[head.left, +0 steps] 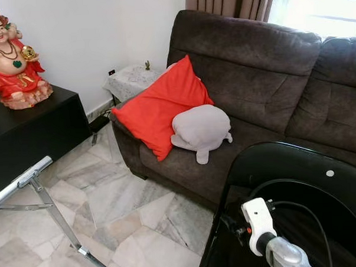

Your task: Hang hanger

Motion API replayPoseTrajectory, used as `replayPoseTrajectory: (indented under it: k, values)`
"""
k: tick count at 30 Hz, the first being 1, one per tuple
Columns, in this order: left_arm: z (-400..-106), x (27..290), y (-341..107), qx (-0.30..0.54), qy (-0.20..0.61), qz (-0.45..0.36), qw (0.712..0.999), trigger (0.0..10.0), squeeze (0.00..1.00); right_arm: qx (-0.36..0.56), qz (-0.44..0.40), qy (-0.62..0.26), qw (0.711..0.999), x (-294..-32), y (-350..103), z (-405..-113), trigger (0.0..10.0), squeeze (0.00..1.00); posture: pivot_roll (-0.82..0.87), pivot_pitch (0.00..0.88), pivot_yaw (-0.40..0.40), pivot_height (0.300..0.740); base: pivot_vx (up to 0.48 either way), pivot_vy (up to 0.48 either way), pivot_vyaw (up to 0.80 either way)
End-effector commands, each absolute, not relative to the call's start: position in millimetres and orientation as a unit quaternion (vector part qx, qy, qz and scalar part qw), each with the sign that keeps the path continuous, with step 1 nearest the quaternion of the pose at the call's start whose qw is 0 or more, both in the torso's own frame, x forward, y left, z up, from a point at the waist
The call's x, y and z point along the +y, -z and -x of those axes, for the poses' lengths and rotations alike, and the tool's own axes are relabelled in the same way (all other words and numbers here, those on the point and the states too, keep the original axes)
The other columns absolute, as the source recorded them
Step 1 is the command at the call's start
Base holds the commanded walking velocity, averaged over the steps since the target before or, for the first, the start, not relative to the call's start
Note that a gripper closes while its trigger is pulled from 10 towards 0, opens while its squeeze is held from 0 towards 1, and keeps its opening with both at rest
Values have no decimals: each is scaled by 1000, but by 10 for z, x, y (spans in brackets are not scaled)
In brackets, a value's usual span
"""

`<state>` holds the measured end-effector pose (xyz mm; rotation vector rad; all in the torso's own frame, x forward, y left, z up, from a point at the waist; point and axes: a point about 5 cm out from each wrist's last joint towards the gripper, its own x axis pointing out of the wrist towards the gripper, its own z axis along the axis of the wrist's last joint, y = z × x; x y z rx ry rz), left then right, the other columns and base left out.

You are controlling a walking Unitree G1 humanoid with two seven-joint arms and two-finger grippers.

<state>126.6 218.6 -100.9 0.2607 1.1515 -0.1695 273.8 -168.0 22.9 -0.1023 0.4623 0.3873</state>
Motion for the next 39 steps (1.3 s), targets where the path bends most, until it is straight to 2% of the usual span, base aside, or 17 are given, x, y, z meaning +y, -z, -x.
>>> replayPoseTrajectory:
  k: [1, 11, 18, 22, 27, 30, 32, 39]
  values:
    - [-1242, 2191, 1017, 547, 84, -127, 823, 10000, 0, 226, 54, -180, 956, -1720, -233, -2785, 10000, 0, 90, 0, 16, 740, 0, 0, 0]
    - [-1243, 2188, 1017, 547, 83, -126, 823, 10000, 0, 221, 57, -144, 963, -1842, -235, -2934, 10000, 0, 96, 0, 17, 740, 0, 0, 0]
    - [-1242, 2192, 1017, 547, 83, -127, 823, 10000, 0, 99, 47, -51, 993, -2023, -567, -2936, 10000, 0, 82, 0, 18, 740, 0, 0, 0]
    - [-1241, 2189, 1017, 548, 86, -128, 822, 10000, 0, 68, 46, 6, 997, -2115, -638, -2666, 10000, 0, 68, 0, 13, 740, 0, 0, 0]
    - [-1244, 2191, 1016, 548, 86, -129, 822, 10000, 0, 68, 57, 60, 994, -2188, -643, -2345, 10000, 0, 57, 0, 10, 740, 0, 0, 0]
    - [-1247, 2194, 1015, 548, 87, -130, 822, 10000, 0, 82, 65, 111, 988, -2238, -651, -2057, 10000, 0, 45, 0, 10, 740, 0, 0, 0]
    - [-1249, 2194, 1014, 548, 90, -132, 821, 10000, 0, 109, 73, 164, 978, -2309, -624, -1866, 10000, 0, 39, 0, 10, 740, 0, 0, 0]
    - [-1254, 2189, 1013, 547, 93, -134, 821, 10000, 0, 164, 82, 265, 947, -2449, -556, -1540, 10000, 0, 35, 0, 9, 740, 0, 0, 0]
